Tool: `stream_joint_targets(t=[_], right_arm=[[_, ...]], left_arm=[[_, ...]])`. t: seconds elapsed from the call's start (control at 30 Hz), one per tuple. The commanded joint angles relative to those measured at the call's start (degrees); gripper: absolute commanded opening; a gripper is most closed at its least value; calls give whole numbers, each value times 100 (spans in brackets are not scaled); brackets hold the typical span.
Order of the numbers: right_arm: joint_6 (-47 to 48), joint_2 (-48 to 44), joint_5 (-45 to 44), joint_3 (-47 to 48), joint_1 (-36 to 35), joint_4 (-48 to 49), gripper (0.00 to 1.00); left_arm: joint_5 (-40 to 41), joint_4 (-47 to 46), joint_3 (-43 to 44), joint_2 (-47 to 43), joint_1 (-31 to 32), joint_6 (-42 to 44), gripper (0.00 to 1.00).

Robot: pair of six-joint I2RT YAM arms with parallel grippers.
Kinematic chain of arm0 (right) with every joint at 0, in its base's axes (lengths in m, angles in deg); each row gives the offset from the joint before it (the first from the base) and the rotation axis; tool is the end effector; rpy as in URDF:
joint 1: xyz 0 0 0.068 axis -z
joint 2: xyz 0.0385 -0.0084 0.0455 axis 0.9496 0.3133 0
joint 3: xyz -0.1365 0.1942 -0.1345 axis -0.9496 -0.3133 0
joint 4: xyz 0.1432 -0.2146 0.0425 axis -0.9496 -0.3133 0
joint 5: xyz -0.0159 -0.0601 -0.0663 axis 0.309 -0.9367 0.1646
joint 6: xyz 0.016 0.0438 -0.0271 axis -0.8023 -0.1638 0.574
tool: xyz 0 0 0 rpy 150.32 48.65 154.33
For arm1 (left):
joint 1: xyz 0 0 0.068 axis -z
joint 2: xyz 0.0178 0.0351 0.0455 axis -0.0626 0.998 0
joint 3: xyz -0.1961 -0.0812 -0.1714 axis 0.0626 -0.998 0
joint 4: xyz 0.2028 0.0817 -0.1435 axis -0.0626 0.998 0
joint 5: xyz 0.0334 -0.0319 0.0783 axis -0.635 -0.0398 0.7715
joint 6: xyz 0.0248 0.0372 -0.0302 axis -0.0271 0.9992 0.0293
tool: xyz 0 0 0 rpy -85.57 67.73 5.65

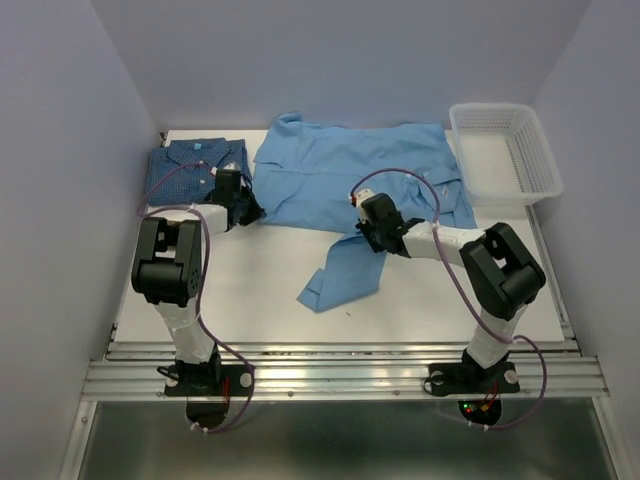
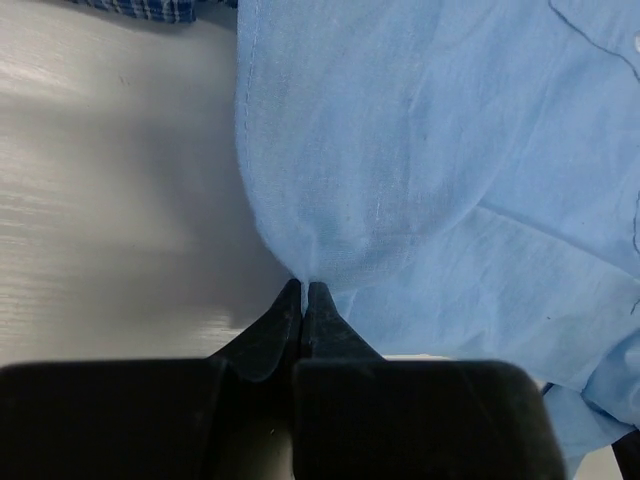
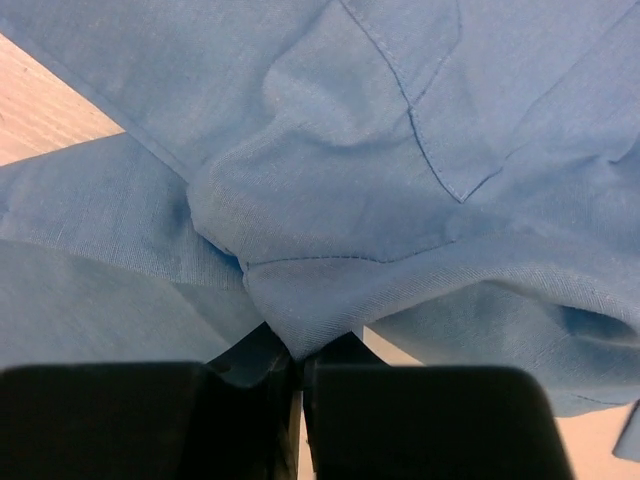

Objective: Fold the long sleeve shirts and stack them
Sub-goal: Flatten the shirt out

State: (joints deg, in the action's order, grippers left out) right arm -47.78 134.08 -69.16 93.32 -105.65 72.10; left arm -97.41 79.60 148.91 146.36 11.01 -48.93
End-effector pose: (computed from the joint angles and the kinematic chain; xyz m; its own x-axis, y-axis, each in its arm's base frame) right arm 0.3108 0.1979 0.1581 -0.5739 -0.5293 -0.6249 -0.4757 0.8366 -0.2717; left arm 0.3882 -0.0568 0.1668 -0.6530 -0.4361 -0.6191 -0.0920 0.8572 -0.5067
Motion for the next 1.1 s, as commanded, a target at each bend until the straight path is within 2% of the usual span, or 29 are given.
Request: stream_joint_targets(t=[0.0, 0.13, 0.17, 0.27, 0.4, 0.47, 0.77, 0.83, 0.97, 1.07], right_arm=[[-144, -737, 103, 157, 51, -162, 1], [-259, -2352, -10, 254, 104, -153, 1], [-233, -2357, -142, 289, 104, -118, 1], [-75, -3120, -1020, 412, 104, 268, 1], [680, -3613, -2075, 789, 157, 1006, 1], [1504, -3789, -2314, 1184, 157, 1620, 1], [2948, -4351, -1367, 3425, 157, 1694, 1], [2984, -4466, -1111, 4014, 157, 1203, 1], [2712, -4816, 46, 4981, 157, 0, 1], [2431, -5072, 540, 5386, 157, -512, 1]], left_arm=[[-33, -229, 108, -856, 23, 239, 0], [-7, -317, 11, -1780, 23, 213, 0], [-6, -352, 11, -1991, 23, 195, 0], [291, -510, -51, -2896, 23, 99, 0], [477, -520, 273, -4037, 31, 116, 0], [433, -511, 641, -4460, 40, 186, 0], [188, -642, 1891, -5780, 49, 634, 0], [-75, -678, 2172, -6026, 49, 679, 0], [-1207, -634, 2786, -6211, 49, 443, 0], [-1500, -599, 2981, -6360, 49, 153, 0]])
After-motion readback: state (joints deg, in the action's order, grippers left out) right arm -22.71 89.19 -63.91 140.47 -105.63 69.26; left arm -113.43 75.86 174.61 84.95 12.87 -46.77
